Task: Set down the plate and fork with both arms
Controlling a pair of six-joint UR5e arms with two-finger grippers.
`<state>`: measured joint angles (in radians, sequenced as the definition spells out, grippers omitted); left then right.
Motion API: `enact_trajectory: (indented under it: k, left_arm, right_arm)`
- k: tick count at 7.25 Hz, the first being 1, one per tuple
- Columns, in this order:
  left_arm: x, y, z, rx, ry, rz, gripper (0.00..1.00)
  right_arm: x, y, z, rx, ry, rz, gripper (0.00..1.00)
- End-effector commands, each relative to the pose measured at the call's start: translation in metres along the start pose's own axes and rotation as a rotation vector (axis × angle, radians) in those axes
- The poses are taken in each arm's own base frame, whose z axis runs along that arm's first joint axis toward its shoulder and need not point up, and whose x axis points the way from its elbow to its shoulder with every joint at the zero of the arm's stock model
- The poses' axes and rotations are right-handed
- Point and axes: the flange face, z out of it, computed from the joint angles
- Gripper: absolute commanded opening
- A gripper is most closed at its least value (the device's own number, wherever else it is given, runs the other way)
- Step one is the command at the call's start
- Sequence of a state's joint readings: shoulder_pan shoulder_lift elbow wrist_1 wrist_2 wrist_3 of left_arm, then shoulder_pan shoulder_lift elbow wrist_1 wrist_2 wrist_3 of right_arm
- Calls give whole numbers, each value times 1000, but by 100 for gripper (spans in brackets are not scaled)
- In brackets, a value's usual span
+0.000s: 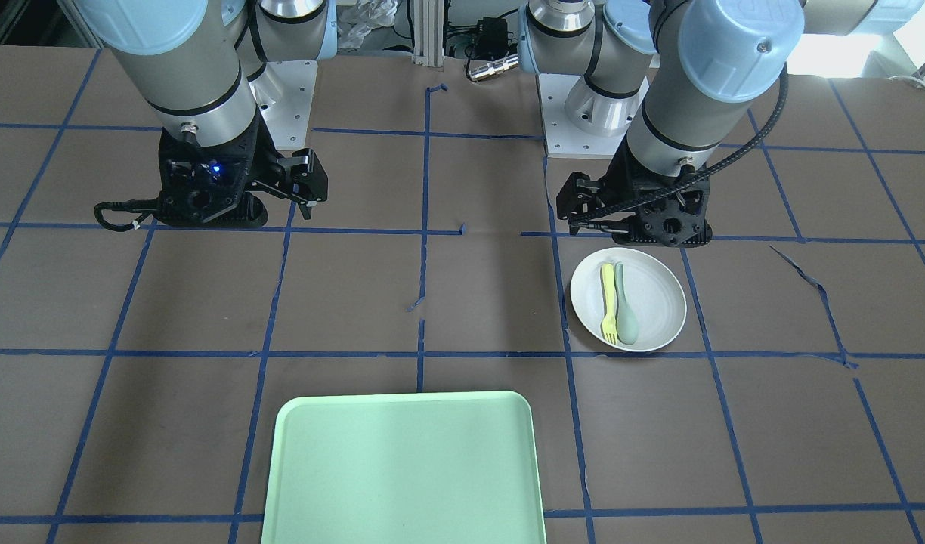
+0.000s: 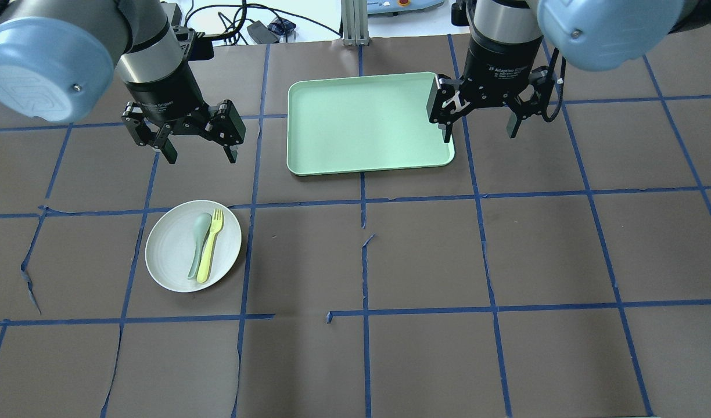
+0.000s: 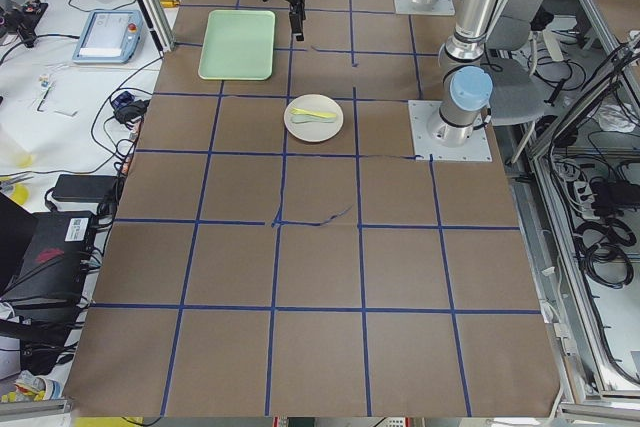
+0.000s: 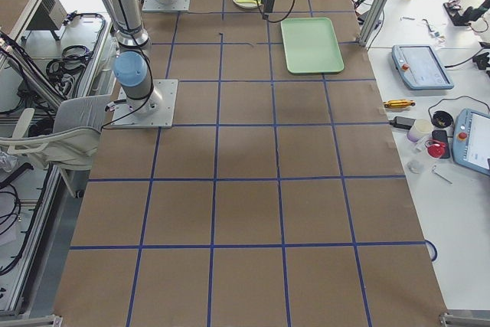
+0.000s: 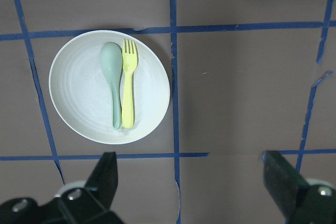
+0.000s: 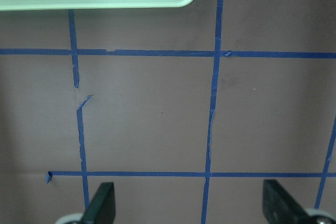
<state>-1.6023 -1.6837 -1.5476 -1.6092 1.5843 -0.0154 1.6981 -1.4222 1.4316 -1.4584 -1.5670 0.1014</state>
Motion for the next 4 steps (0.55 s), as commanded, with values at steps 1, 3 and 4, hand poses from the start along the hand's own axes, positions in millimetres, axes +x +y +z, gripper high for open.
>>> enact_trajectory:
  k: [1,3,4]
  left_arm:
    - [-1,0,-5,13,-2,-1,100]
    - [-3,2,-1,6,-4,-4,100]
    - [-2,1,-1,4,-3,-2,100]
  right_arm:
    - [0,-1,0,5,0,1,100]
    - [0,-2,1,5,2,1,100]
    - [0,-5,5,1,2,1,100]
